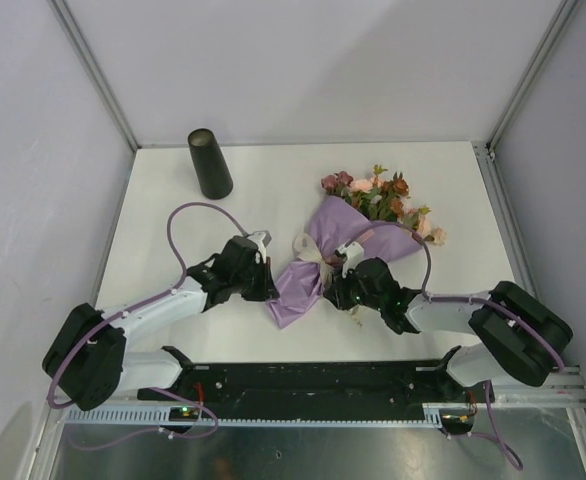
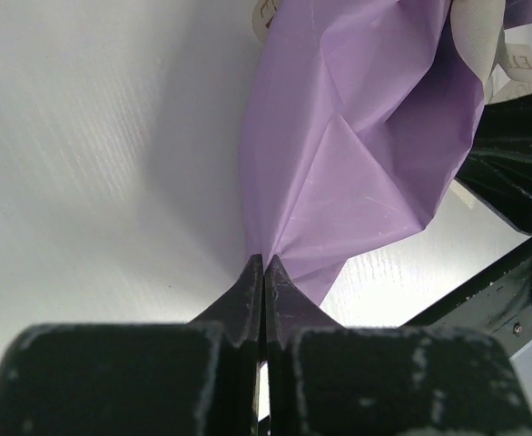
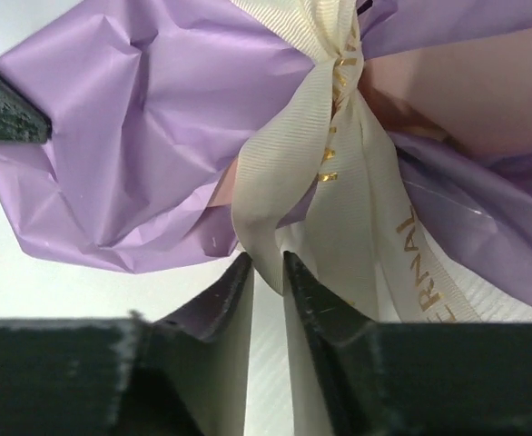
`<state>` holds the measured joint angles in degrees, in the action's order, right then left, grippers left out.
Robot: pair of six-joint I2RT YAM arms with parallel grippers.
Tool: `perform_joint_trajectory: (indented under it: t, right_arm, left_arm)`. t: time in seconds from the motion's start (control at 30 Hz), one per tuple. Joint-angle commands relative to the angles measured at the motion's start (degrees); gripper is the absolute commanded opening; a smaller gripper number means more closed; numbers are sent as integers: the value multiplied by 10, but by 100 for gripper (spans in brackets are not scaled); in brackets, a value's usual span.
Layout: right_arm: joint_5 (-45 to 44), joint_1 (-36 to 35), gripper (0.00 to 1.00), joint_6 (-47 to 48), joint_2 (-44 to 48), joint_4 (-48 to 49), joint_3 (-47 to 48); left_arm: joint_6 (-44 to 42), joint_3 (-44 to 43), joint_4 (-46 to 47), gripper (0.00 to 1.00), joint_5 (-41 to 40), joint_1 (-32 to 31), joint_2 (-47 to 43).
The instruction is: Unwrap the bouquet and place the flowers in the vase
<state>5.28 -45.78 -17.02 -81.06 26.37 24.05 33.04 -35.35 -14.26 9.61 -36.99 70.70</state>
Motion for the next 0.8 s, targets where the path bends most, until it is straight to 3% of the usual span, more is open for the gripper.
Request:
perform_joint_trajectory:
  t: [0.0, 0.07, 0.13, 0.43, 0.77]
  right_arm:
    - [-79, -17, 16, 9, 27, 13, 21]
    - [-104, -19, 5, 4, 53, -11, 21]
    - [-119, -22, 1, -7, 83, -36, 20]
    - [-151, -9, 0, -72, 197, -113, 19]
    - [-228, 84, 0, -168, 341, -225, 12]
  left_arm:
    - [18, 1, 9, 0, -22, -4, -26]
    - [25, 2, 3, 0, -36, -4, -33]
    - [29, 2, -5, 0, -50, -4, -37]
    - [44, 3, -36, 0, -119, -3, -29]
    - [56, 6, -52, 0, -145, -3, -34]
